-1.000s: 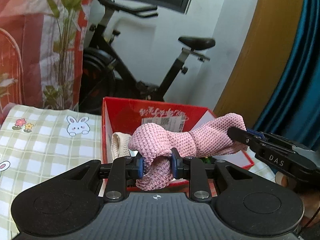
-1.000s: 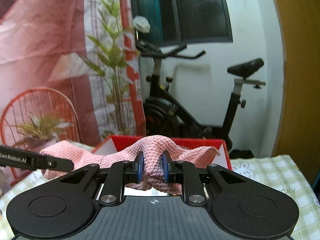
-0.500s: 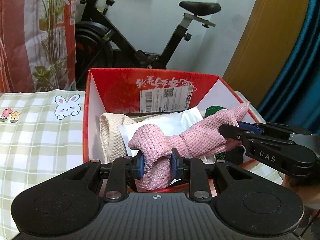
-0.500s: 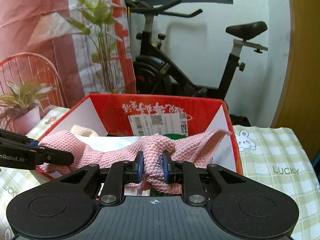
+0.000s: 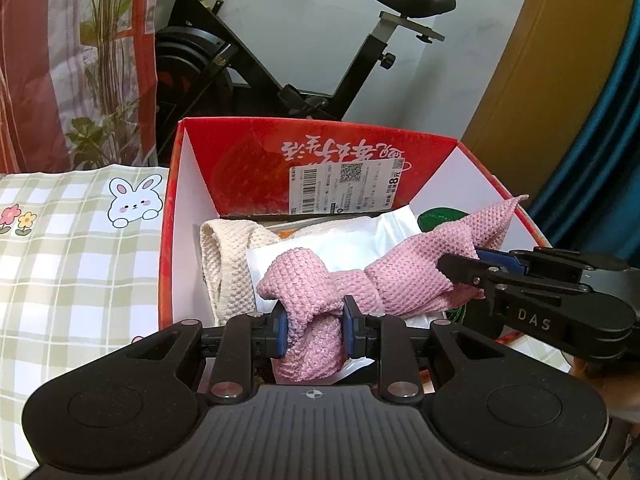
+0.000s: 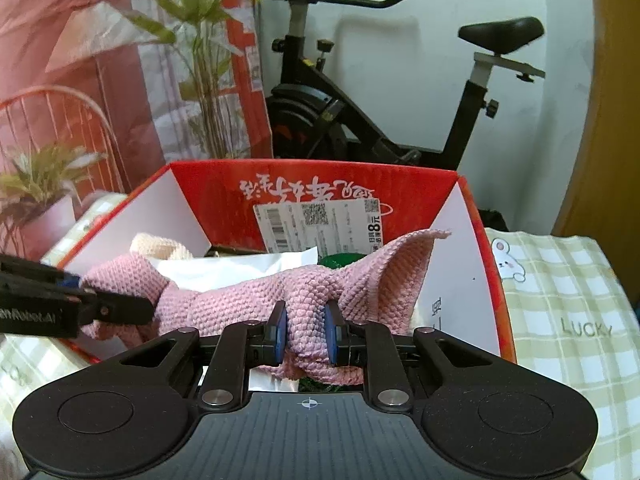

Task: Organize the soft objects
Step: 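Lift the pink towel into the red box and open both grippers, then move both grippers down and grasp the black gloves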

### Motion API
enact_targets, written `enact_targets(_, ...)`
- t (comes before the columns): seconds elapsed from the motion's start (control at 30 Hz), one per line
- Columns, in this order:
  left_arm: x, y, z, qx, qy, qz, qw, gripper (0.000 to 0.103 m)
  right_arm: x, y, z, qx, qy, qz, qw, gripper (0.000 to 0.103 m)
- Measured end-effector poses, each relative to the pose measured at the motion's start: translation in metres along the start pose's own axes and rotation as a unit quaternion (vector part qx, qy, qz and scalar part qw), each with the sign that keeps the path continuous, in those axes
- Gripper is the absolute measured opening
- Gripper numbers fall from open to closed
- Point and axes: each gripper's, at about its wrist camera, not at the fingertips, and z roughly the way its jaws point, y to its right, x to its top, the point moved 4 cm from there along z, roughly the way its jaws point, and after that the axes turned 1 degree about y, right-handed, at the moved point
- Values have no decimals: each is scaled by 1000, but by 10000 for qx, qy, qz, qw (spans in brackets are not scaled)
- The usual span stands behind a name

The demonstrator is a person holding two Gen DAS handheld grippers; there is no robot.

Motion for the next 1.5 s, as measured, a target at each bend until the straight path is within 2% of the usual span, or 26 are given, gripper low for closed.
enact_targets(0.23, 1, 3, -4, 12, 100, 142, 9998, 30, -3, 1, 3, -17, -58, -17, 10000, 18)
enact_targets(0.27, 0, 4, -5, 24, 123, 166, 9998, 33, -3, 1, 3, -20, -73, -28, 10000, 18)
enact_targets(0.33, 1, 6, -9, 28, 196, 230, 9995, 46, -4, 2, 2, -18, -100, 3, 9999, 19)
enact_targets(0.43, 3, 8, -19, 86, 369, 344, 9987, 57, -3, 2, -1, -44, -121, 18, 9999, 20)
enact_targets(0.63, 12, 9, -43, 210, 726, 386, 9964, 60, -4, -1, -14, 13, -262, -3, 9997, 21)
enact_targets(0.73, 13, 9, -52, 246, 815, 351, 9958, 62, -4, 1, -22, -33, -296, 52, 9995, 26)
enact_targets(0.8, 12, 10, -57, 297, 866, 361, 9951, 67, -4, 2, -29, -93, -242, 93, 9996, 31)
enact_targets(0.83, 11, 10, -61, 320, 901, 368, 9947, 73, -4, 2, -32, -120, -185, 96, 9997, 31)
enact_targets(0.93, 8, 11, -70, 404, 1034, 403, 9930, 82, -4, 0, -44, -162, -34, 65, 9998, 42)
enact_targets(1.0, 5, 12, -75, 449, 1074, 439, 9922, 85, -3, -2, -53, -194, 89, 12, 9998, 55)
enact_targets(1.1, -2, 14, -83, 530, 1121, 470, 9912, 89, -1, -5, -63, -215, 250, -70, 9994, 68)
enact_targets(1.17, -8, 14, -86, 617, 1129, 482, 9905, 98, -1, -8, -70, -221, 326, -106, 9992, 75)
enact_targets(1.2, -11, 14, -87, 671, 1157, 486, 9898, 100, -1, -9, -72, -221, 344, -114, 9991, 83)
enact_targets(1.3, -20, 13, -89, 745, 1116, 498, 9897, 100, -3, -14, -78, -265, 396, -140, 9988, 97)
enact_targets(1.37, -24, 12, -89, 741, 1055, 487, 9905, 100, -6, -16, -80, -303, 422, -156, 9985, 102)
enact_targets(1.5, -32, 9, -90, 788, 999, 491, 9907, 100, -11, -19, -84, -313, 435, -104, 9985, 102)
